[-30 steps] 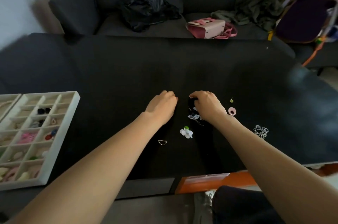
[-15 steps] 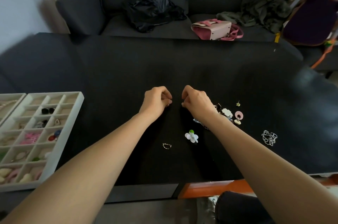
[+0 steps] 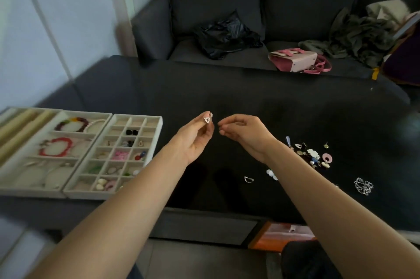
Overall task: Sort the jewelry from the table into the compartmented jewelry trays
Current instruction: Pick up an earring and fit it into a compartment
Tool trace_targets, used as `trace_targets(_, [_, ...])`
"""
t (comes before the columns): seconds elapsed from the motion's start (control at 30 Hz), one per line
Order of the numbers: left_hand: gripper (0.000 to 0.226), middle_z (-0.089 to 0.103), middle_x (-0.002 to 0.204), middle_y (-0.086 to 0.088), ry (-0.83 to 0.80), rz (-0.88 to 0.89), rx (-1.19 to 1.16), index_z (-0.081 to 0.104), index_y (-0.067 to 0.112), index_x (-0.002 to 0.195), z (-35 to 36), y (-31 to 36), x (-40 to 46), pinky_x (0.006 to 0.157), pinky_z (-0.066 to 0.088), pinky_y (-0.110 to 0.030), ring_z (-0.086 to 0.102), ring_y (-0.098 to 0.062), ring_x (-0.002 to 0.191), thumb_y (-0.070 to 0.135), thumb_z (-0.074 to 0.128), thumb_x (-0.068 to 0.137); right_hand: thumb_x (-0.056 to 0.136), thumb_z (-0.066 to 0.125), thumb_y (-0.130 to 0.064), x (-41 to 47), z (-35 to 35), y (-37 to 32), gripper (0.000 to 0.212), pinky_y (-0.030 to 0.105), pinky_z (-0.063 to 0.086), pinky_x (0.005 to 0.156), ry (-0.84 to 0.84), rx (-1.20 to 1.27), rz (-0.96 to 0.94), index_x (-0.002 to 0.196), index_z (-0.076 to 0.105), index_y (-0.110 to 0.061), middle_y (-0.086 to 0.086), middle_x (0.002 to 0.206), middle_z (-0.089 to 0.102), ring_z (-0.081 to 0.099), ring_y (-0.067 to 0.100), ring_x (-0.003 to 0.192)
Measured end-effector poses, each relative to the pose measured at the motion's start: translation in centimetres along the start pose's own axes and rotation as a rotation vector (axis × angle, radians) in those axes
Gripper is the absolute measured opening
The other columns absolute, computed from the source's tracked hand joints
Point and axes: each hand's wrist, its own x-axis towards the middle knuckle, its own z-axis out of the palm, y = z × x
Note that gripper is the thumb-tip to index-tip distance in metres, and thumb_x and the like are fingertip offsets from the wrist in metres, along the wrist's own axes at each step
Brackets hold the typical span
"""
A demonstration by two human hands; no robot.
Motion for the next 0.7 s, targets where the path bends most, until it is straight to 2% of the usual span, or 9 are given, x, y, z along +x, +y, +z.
trace_targets(0.2, [0.005,0.062,0.08,-0.009,-0.031,0.127,-0.229,0.061,0.001,0.09,-4.4,5.9,-4.4,0.055,0.054,-0.018,0.061,-0.01,0.068,0.002,0.056,0.088,0.09,0.058,-0.006,-0.8,7.1,-4.3,0.013,0.019,0.055,0.069,-0.137,-0.003,0.008,0.102,0.064,-0.006,0.009,0.094,0.069,0.069,0.011,0.079])
trace_targets(0.33, [0.007,0.062,0.074,-0.01,-0.007,0.232,-0.292,0.061,0.001,0.086,-7.1,9.8,-6.4,0.052,0.053,-0.016,0.059,-0.009,0.066,0.001,0.055,0.089,0.091,0.055,-0.003,-0.3,11.5,-5.5,0.017,0.02,0.057,0.072,-0.2,0.064,0.006,0.102,0.068,-0.005,0.008,0.094,0.069,0.068,0.01,0.081])
trace_targets(0.43, [0.009,0.06,0.077,-0.011,-0.005,0.273,-0.339,0.061,0.0,0.085,-9.0,12.0,-7.2,0.053,0.053,-0.015,0.057,-0.011,0.069,0.001,0.054,0.09,0.093,0.052,0.0,0.5,14.4,-5.6,0.019,0.021,0.057,0.077,-0.261,0.097,-0.002,0.101,0.068,-0.006,0.008,0.091,0.068,0.066,0.009,0.08])
trace_targets(0.7, [0.01,0.061,0.077,-0.012,0.026,0.297,-0.464,0.062,-0.002,0.085,-13.4,15.6,-8.3,0.05,0.052,-0.016,0.058,-0.012,0.072,0.003,0.055,0.09,0.092,0.054,-0.002,4.2,19.7,-4.8,0.015,0.019,0.057,0.072,-0.304,0.122,0.069,0.1,0.067,-0.003,0.009,0.086,0.067,0.064,0.01,0.075])
